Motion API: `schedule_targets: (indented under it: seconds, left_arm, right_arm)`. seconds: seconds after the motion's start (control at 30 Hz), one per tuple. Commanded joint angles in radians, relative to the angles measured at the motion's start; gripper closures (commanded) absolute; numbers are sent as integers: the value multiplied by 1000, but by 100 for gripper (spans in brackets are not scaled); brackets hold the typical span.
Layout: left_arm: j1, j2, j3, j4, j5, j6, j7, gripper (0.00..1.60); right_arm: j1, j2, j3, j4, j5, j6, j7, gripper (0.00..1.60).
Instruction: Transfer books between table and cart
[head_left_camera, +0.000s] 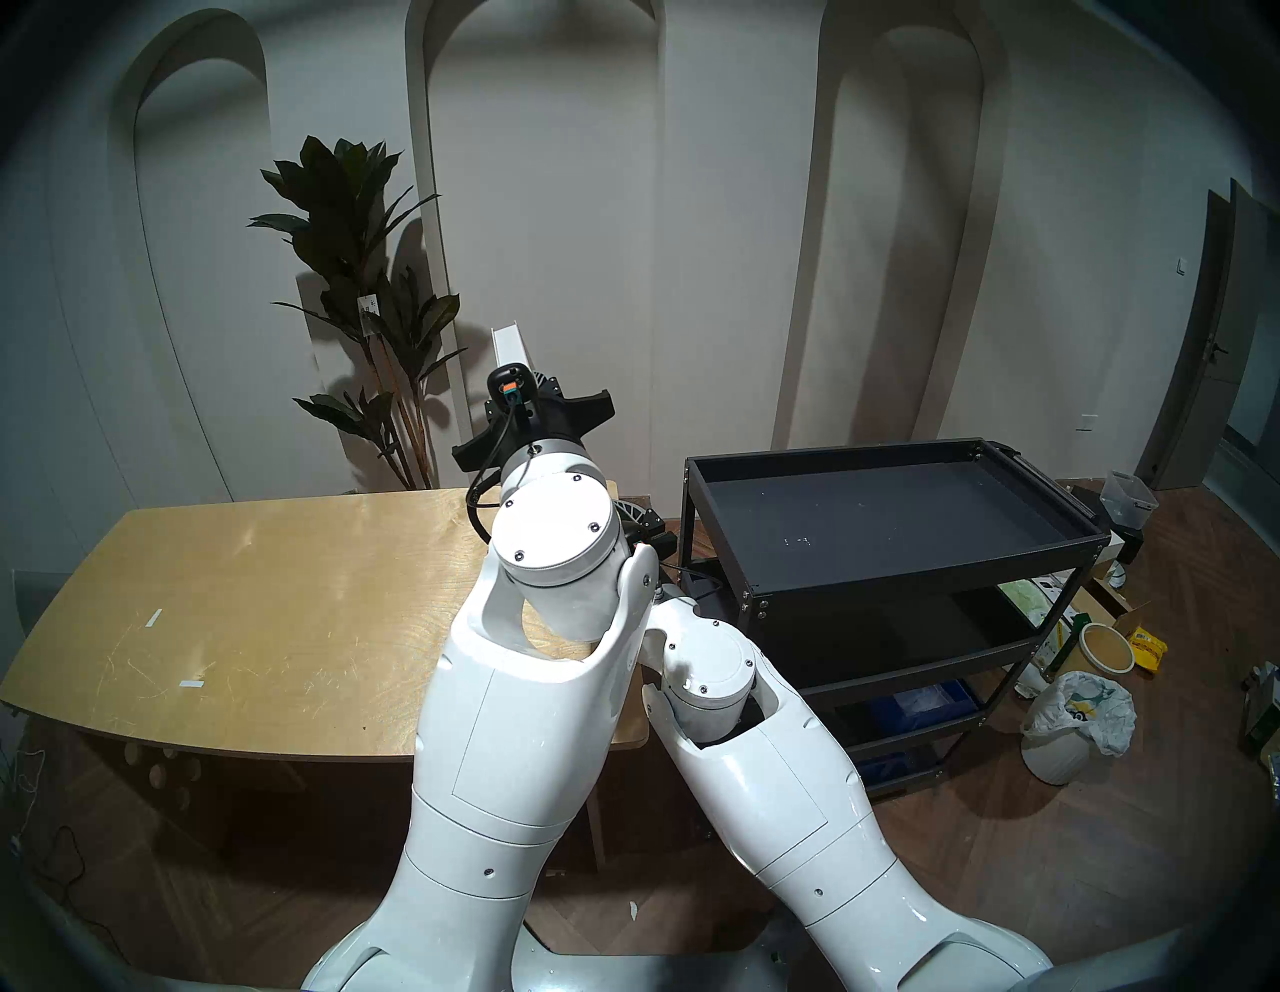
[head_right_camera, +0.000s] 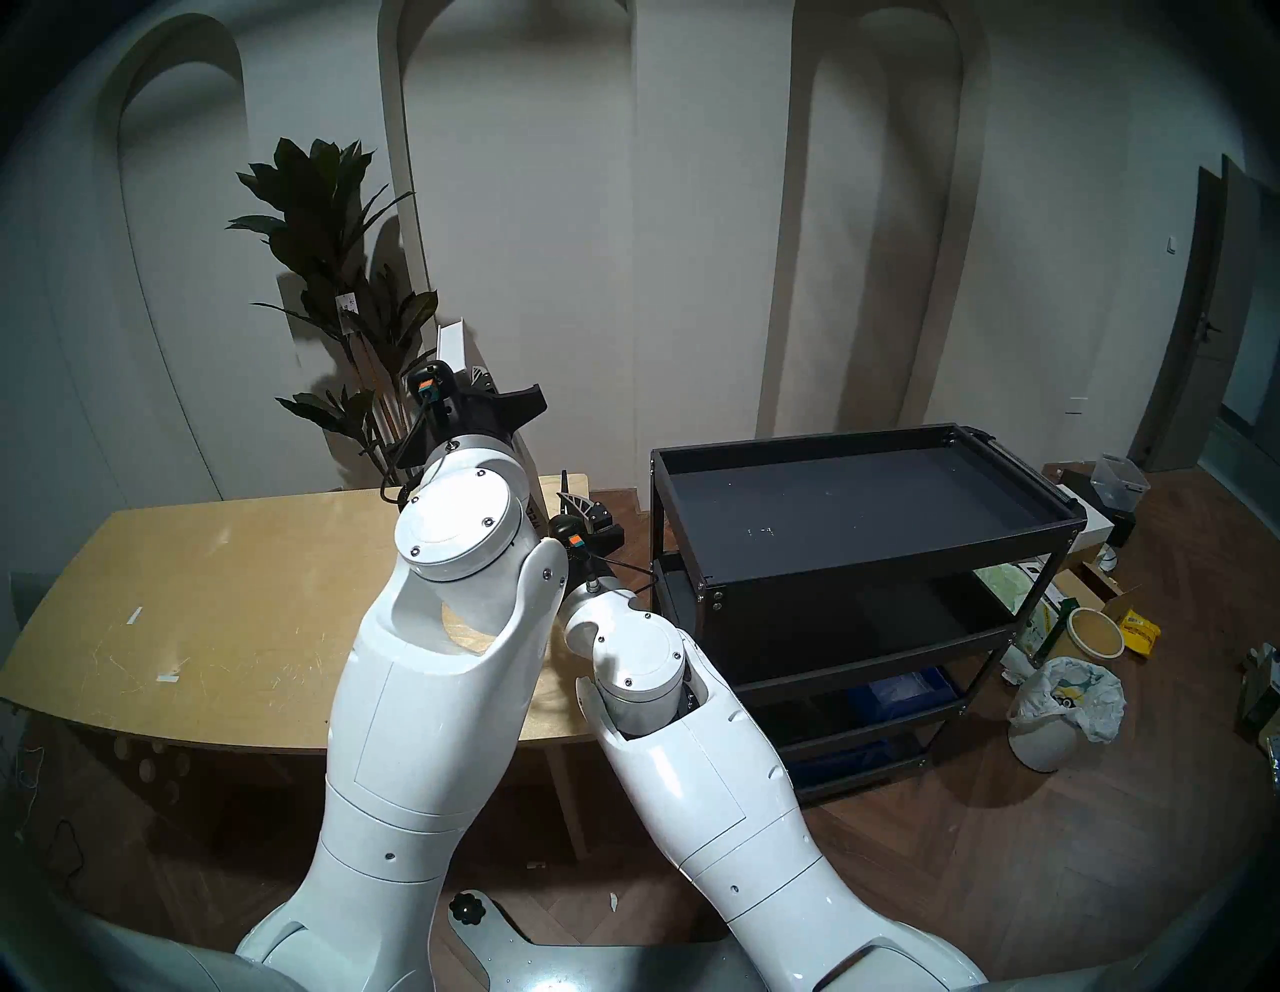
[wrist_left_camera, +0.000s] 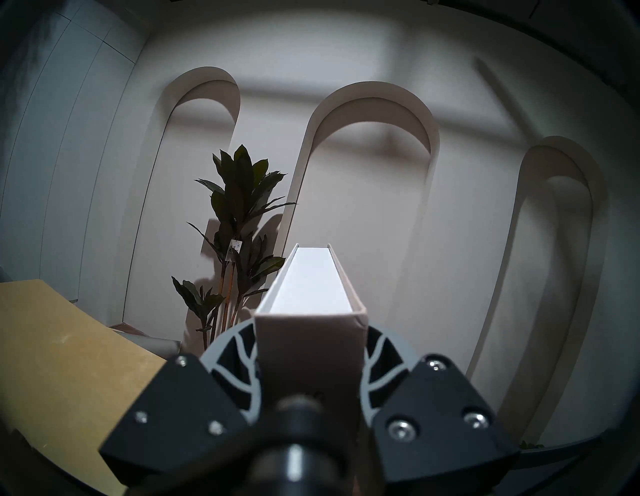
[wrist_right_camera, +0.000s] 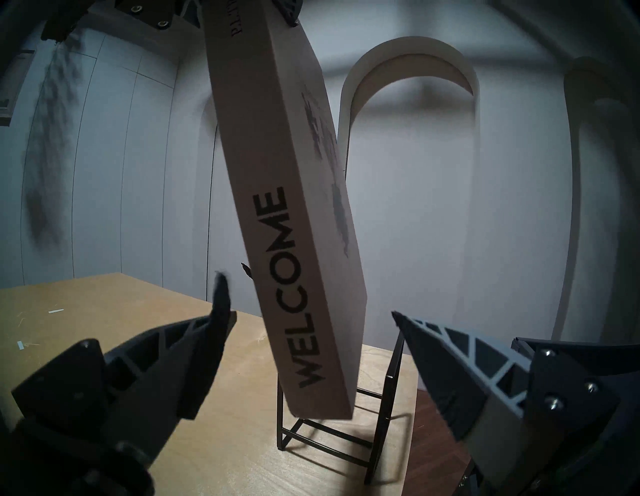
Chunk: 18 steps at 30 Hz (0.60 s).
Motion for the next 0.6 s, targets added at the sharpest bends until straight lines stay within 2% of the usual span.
schedule_targets:
  seconds: [0.0,0.57]
  left_arm:
    - [-20,-7,5,-17,8,5,8,160]
    - [-3,9,39,-35,36,14,34,160]
  right_arm:
    - [52,-34,-7,-6,-9,-40,-10,0]
    - [82,-56,-16,37,-22,-93,-52,0]
